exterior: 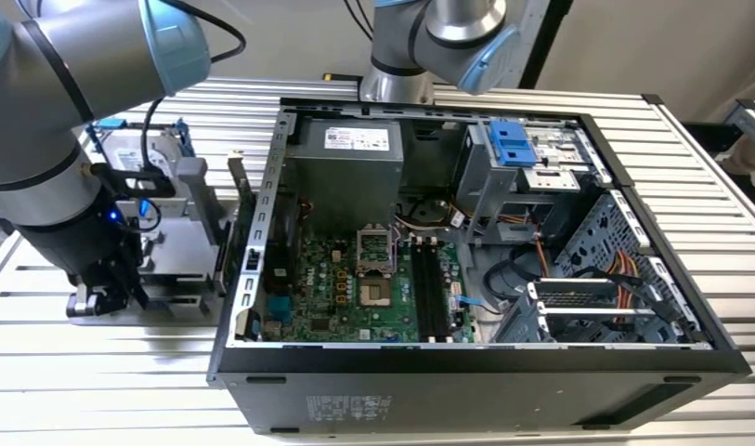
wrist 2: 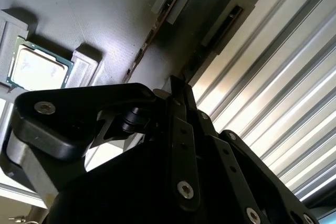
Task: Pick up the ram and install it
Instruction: 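Pick up the ram and move it above insertion slot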
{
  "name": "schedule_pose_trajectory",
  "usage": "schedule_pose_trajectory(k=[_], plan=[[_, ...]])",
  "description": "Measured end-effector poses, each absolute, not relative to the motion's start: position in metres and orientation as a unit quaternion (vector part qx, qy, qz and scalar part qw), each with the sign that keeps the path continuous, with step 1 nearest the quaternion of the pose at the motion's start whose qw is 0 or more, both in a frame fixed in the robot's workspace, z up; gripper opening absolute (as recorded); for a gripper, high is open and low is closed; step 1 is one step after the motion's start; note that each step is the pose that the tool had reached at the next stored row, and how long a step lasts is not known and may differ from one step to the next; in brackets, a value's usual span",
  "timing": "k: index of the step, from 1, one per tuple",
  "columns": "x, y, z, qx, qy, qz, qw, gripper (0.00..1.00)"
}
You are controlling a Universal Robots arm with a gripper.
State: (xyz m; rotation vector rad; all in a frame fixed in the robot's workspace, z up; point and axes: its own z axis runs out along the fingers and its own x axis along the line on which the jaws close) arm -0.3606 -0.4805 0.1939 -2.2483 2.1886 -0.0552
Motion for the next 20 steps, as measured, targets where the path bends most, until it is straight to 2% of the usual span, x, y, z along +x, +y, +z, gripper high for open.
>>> schedule_pose_trajectory(k=[20], plan=[[-0.361,-0.48,0.207,-0.716,0.697,-0.018,0.002,0.0]])
